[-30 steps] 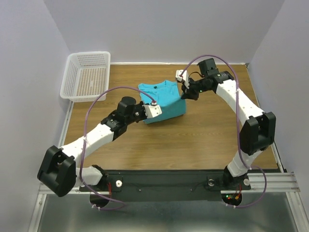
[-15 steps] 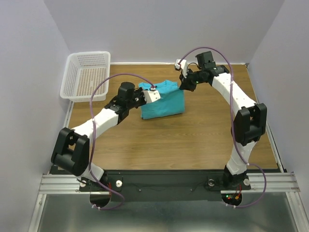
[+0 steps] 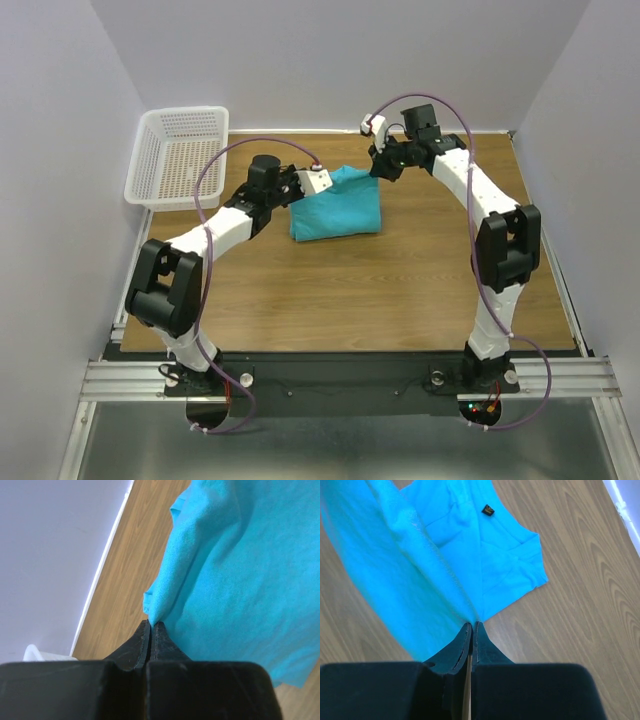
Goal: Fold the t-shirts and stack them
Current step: Fold the tshirt
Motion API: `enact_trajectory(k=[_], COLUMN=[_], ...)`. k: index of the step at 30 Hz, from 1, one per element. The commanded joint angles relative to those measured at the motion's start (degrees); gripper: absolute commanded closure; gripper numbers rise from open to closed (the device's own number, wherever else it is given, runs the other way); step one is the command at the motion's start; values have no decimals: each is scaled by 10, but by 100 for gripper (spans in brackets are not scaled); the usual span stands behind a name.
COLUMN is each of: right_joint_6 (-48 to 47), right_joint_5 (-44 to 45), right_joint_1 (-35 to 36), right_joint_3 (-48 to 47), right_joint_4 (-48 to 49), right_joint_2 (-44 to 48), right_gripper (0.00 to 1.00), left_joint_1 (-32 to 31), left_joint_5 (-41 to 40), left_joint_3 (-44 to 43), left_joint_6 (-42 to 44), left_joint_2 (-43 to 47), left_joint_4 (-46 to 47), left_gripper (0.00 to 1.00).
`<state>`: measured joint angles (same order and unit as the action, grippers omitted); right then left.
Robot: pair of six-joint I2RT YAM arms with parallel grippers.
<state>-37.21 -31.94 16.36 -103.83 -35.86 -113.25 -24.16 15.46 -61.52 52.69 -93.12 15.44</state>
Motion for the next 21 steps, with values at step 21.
enact_trajectory(k=[21], right_joint_6=[63], right_joint_5=[41], right_joint_1=[-9], right_joint_3=[-66], right_joint_4=[125], right_joint_2=[-100], right_gripper=[99], left_joint_1=[35], left_joint_5=[12], left_joint_3=[-127], left_joint_6=[9], left_joint_2=[-121], left_joint_4=[39], left_gripper=[100])
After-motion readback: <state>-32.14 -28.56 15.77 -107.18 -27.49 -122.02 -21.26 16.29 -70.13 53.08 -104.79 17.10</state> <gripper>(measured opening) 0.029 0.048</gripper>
